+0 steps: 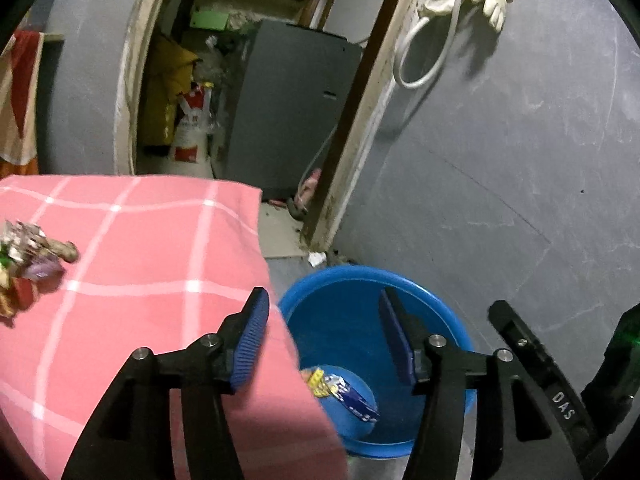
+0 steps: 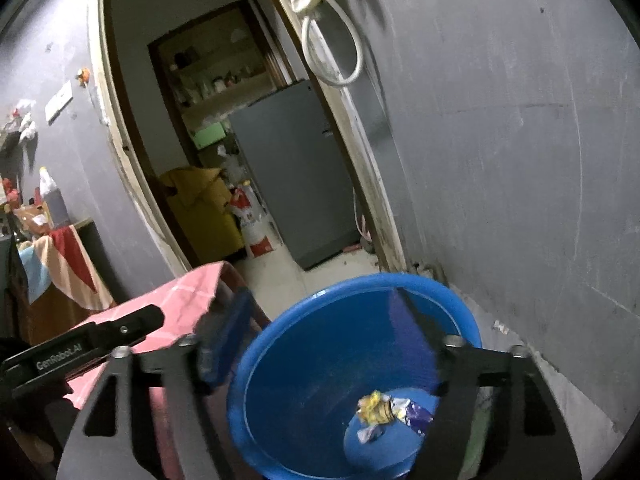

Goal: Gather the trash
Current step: 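Move both tools back over the remaining wrapper pile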

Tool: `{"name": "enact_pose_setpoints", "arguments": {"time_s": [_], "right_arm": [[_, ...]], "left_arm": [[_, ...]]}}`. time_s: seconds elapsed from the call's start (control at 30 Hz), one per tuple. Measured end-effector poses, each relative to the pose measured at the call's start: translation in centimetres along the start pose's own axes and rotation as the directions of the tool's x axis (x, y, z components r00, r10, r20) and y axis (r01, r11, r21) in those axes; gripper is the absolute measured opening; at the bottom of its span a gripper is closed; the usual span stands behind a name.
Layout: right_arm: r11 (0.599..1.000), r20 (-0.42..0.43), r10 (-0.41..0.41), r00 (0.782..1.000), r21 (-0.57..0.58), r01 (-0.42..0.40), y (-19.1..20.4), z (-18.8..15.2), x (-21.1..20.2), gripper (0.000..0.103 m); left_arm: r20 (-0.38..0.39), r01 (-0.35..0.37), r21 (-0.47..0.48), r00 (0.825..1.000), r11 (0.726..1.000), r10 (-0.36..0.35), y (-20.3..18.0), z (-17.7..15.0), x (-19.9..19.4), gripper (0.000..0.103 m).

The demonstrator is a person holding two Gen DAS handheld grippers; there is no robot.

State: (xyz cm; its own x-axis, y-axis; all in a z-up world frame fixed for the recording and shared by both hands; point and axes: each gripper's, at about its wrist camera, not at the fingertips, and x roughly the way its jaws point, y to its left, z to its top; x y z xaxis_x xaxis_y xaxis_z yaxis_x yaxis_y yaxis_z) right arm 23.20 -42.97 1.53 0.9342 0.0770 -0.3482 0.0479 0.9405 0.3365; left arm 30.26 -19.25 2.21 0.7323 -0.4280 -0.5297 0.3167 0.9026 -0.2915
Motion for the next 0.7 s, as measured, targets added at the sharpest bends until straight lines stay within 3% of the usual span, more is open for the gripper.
{"name": "enact_pose_setpoints", "arguments": {"time_s": [0.27,0.47,0.7], "right_arm": [[0.997,0.12,0.069,0.99,-0.055,-0.062,2.4,0.5,-1.5,0.103],[0.987,0.195,0.13,0.972,-0.121,-0.108,4.9,0.4,-2.5,0.103],[0.963,0.255,0.211,0.944,-0.218,-0.156,8.5,-0.2,-3.6,0.103]], "left_arm": [[0.143,-0.031,-0.025,0.989,0.999,0.034,2.9,0.4,-5.1,0.094],[0.231,-0.098,-0.022,0.968,0.995,0.101,5.6,0.3,-9.0,0.098],[0.32,-0.211,-0.007,0.926,0.978,0.202,7.8,-1.1,-12.7,0.101]]}}
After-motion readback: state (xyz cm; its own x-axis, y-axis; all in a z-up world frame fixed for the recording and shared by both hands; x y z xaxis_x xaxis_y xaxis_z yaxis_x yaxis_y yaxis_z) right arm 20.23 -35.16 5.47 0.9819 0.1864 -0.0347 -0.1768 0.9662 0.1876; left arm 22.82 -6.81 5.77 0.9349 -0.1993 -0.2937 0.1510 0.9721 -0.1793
